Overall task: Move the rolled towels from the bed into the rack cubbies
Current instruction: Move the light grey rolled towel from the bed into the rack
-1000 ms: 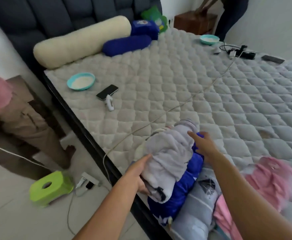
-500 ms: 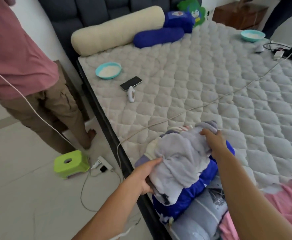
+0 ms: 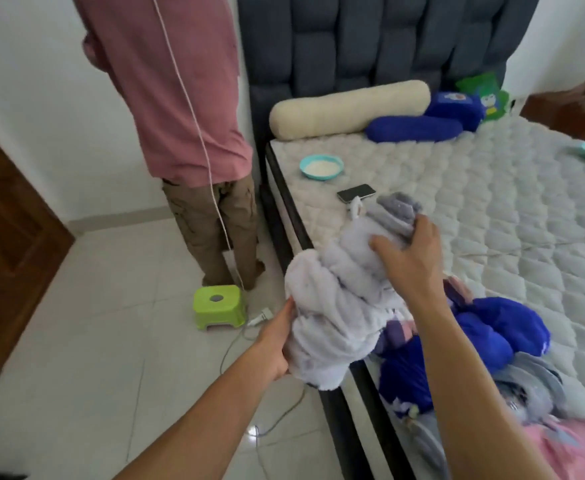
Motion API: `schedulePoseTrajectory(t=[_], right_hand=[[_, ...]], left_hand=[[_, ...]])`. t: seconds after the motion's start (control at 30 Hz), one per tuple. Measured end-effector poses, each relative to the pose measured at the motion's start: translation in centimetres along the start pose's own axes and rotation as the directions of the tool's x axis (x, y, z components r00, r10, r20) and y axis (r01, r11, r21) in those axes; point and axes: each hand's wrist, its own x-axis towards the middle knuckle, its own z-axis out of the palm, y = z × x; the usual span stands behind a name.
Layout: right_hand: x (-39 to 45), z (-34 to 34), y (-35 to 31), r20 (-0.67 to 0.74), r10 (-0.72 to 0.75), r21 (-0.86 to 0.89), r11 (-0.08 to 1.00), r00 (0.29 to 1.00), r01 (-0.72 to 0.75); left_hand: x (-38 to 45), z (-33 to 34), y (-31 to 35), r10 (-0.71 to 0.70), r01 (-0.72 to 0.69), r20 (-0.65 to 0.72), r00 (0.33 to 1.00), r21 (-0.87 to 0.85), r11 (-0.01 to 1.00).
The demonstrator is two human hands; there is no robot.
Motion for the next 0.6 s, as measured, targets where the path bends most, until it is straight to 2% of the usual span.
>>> schedulePoseTrajectory(t=[0.13,0.27,0.37,0.47,0.53,0.6], right_hand=[[-7.2,6.7,-8.2,0.173,-0.255,0.045,0.967,0.951,0.251],[-15.7,15.0,-15.4,0.395,-0.419,0.211,0.908,0.817,0.363],[-22.7,20.9,-20.7,0.514,-0.54,0.347,0.842,0.667,0.413],[-29.7,25.5,-26.0,0.589,-0.655,0.463,0.753,0.473,0.466],[-34.2,28.2,-29.4,0.606,-0.722,0.555,0.685,0.334,0.472],[-38.6,30.5,-32.6,0.595,-0.779,0.641,0.609,0.2,0.467]], left_hand=[[-6.5,-10.5,0.0,0.148,-0.172,-0.131,0.98,-0.19,0.967],[-13.8,-22.6,-2.0,0.242,-0.36,-0.337,0.91,-0.351,0.864],[-19.6,-30.9,-4.3,0.246,-0.496,-0.55,0.798,-0.369,0.786],[-25.3,-38.0,-6.9,0.238,-0.608,-0.667,0.707,-0.4,0.686],[-28.4,-42.2,-8.7,0.246,-0.695,-0.762,0.599,-0.341,0.633],[-31.3,-45.8,-10.5,0.212,-0.765,-0.827,0.521,-0.341,0.547]])
